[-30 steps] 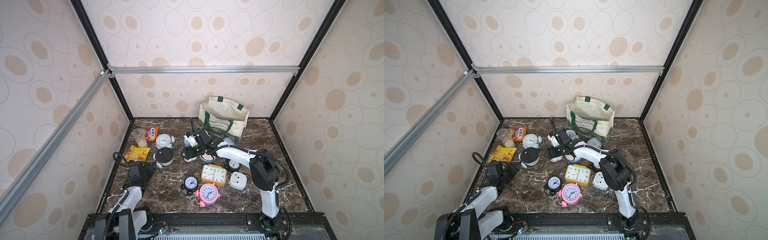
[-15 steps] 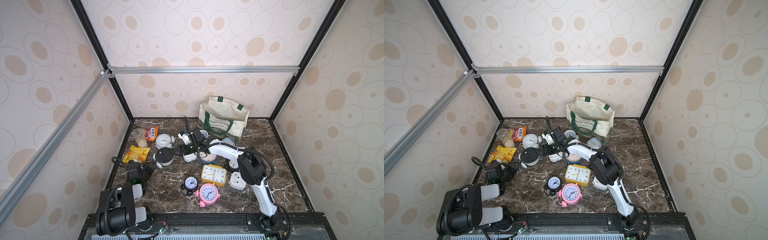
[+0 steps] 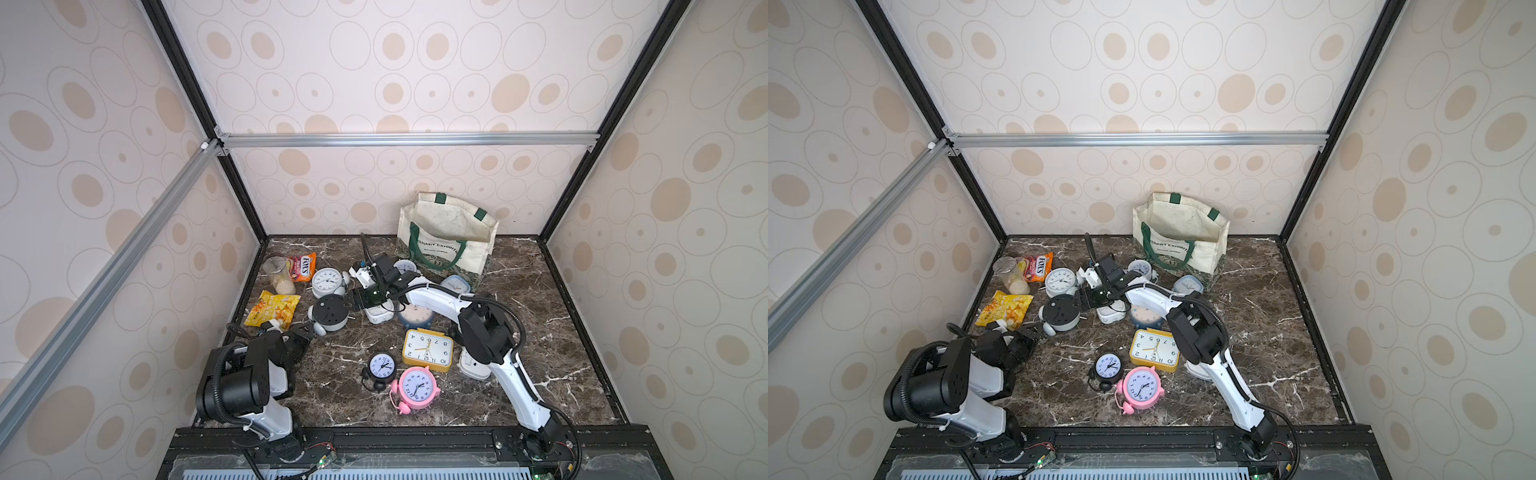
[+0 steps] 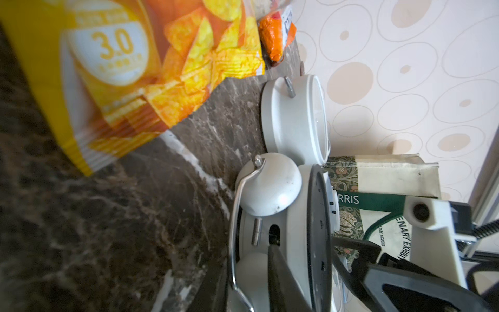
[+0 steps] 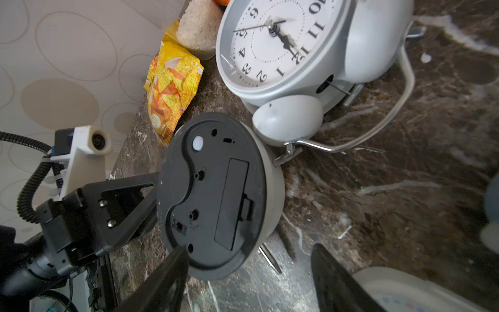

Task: Put the alarm clock into the canvas bag
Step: Pick up the alarm from the center of the board.

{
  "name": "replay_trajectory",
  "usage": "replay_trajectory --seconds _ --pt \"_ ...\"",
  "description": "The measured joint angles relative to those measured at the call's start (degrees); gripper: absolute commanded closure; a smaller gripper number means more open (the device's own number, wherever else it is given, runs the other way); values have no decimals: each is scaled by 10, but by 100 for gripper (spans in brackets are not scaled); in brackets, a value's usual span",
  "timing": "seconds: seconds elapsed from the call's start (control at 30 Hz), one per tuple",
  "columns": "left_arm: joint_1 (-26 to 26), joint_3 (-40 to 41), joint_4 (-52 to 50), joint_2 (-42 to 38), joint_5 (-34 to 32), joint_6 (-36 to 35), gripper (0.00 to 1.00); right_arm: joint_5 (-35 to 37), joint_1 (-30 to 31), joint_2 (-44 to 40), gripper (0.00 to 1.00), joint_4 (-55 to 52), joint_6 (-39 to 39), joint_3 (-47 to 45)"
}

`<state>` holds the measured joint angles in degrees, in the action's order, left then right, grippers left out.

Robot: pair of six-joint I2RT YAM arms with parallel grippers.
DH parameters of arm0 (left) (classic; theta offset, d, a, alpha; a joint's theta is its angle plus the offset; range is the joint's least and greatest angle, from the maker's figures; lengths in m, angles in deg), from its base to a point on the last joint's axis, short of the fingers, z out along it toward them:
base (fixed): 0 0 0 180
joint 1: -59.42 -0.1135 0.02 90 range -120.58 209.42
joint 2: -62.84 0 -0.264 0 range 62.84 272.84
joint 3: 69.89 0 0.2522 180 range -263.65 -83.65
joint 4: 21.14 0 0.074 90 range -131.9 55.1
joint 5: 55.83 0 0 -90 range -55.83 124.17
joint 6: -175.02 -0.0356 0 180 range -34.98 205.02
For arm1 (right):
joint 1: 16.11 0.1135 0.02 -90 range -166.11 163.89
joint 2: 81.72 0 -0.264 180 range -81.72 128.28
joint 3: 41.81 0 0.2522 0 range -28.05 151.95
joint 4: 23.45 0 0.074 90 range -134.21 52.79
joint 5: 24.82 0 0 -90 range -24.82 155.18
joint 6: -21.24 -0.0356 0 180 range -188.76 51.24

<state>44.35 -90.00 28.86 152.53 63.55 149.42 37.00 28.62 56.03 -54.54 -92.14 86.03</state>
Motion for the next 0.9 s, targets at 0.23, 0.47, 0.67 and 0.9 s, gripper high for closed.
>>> replay_trajectory --seconds 0.23,0.47,0.67,0.9 --pt "0 -1 16 -31 13 13 98 -5 0 16 28 -14 0 23" --pt "1 -26 -79 -130 20 -18 100 10 -4 -25 20 9 0 -42" --pt "25 -112 -286 -261 1 -129 100 52 -21 -139 14 26 12 -151" --pt "64 -229 -480 -319 -28 -272 100 80 -48 -276 18 24 34 -203"
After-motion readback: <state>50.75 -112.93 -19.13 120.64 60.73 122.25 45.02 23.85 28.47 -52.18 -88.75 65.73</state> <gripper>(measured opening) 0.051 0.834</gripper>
